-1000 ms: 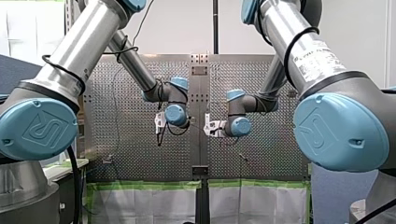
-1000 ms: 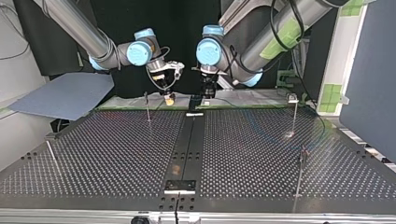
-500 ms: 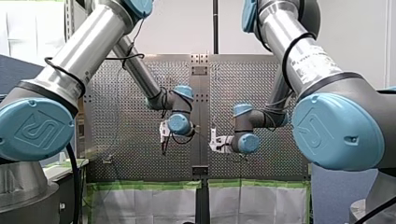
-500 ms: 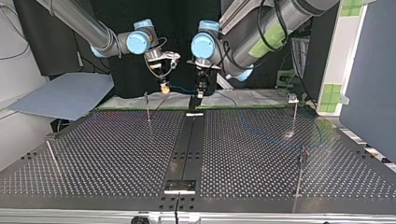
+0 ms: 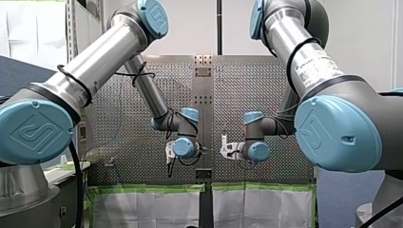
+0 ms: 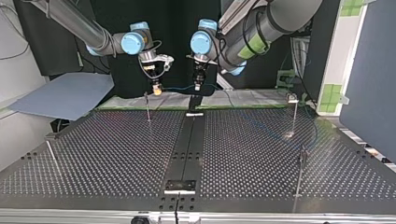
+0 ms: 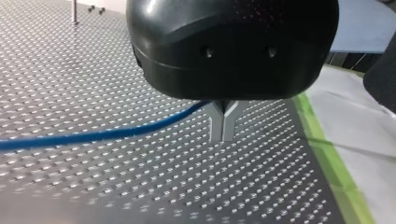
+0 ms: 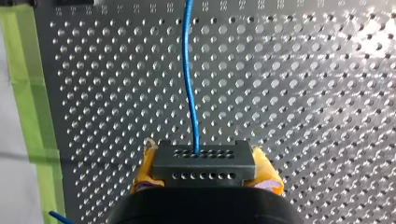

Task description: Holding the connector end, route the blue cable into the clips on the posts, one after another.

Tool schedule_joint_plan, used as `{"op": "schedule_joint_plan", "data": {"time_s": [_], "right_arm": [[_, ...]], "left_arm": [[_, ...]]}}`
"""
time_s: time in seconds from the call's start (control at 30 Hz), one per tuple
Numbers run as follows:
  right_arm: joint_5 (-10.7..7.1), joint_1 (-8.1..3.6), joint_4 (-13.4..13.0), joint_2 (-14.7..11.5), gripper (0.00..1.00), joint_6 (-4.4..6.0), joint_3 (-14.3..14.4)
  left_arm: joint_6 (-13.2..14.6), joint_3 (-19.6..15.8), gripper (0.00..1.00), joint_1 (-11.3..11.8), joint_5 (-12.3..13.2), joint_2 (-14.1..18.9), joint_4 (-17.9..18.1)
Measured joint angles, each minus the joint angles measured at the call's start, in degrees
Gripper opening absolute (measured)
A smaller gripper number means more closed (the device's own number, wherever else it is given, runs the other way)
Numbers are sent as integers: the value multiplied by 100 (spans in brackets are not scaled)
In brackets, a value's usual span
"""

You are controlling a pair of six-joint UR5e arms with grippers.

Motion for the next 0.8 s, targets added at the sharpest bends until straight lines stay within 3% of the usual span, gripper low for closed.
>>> {"op": "schedule_joint_plan", "data": {"time_s": [0.13, 0.23, 0.47, 0.63, 0.8], "right_arm": [[-14, -113, -166, 24, 0, 87, 176], [-104, -274, -349, 34, 0, 167, 353], [-246, -659, -757, 48, 0, 131, 655], [-239, -780, -896, 160, 0, 116, 710], [-237, -848, -1023, 447, 0, 65, 718]], "left_arm": [[-14, 1, 0, -31, -25, -230, 232], [-20, 0, 0, -62, -23, -400, 399], [-127, 1, 0, -151, -4, -533, 649], [-228, 66, 0, -206, 7, -685, 750], [-285, 277, 0, -331, 27, -909, 619]]}}
